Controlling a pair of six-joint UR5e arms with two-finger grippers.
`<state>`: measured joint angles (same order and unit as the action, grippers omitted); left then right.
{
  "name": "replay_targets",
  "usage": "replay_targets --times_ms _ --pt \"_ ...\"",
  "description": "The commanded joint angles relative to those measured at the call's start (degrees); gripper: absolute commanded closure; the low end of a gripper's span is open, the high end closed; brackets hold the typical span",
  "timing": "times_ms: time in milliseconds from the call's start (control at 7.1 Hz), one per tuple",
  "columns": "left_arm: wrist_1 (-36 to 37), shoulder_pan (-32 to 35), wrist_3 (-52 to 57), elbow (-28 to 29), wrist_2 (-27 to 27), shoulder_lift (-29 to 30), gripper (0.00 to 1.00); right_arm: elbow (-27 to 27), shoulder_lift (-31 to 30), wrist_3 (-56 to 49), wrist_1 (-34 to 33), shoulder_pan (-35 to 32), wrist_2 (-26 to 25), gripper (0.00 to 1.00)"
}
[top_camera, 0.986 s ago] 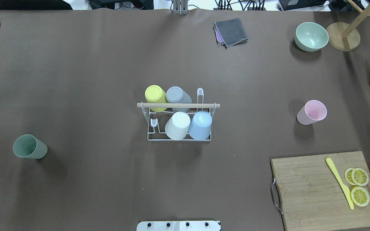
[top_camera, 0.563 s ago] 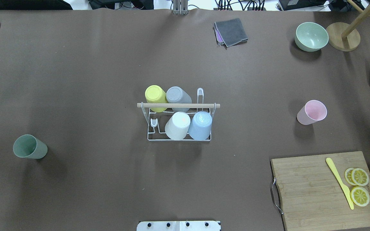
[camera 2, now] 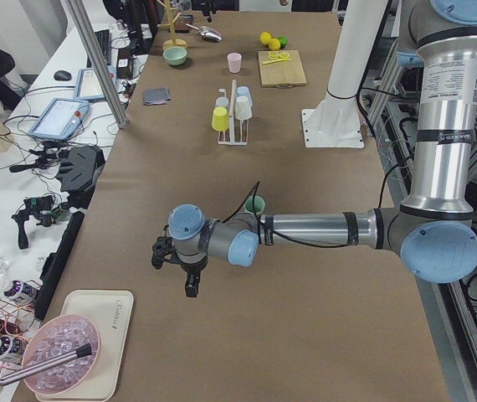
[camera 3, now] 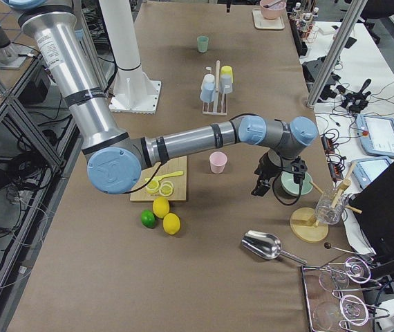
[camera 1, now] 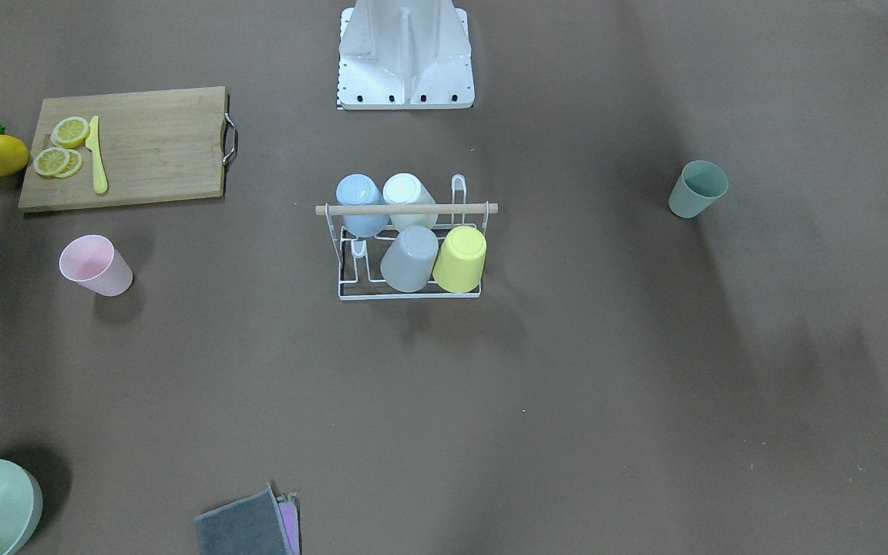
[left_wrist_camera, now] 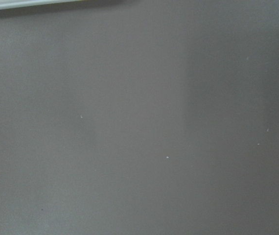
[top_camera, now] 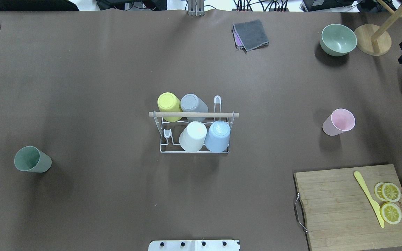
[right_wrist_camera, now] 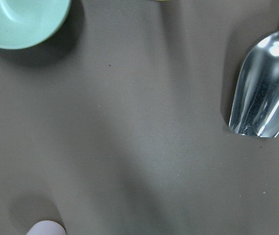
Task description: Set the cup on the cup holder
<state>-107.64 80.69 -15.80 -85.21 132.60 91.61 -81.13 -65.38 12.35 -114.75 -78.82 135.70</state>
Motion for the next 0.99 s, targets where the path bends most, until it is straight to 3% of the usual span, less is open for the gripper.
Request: replay_targets --times_ms 0,282,563,704,845 --pt "0.2 0.0 -6.6 -0.6 0.0 4.1 0.02 0.3 3.8 1.1 -6.4 4.4 0.1 0.00" --pt "0.9 -0.1 -6.9 -1.3 -0.3 8.2 0.02 5.9 9.3 0.7 -7.2 8.6 0.5 0.00" --pt "1.6 0.2 -7.0 0.7 -0.3 15.3 0.02 11.8 12.4 0.0 -6.7 12.4 5.3 0.00" --pt "8.3 0.2 -6.6 2.1 -1.8 20.5 0.02 15.9 13.8 -2.1 -6.5 13.6 5.5 0.00" --pt "15.3 0.1 -5.9 8.2 -7.1 29.2 0.02 18.4 13.8 -7.1 -6.2 14.7 6.0 0.01"
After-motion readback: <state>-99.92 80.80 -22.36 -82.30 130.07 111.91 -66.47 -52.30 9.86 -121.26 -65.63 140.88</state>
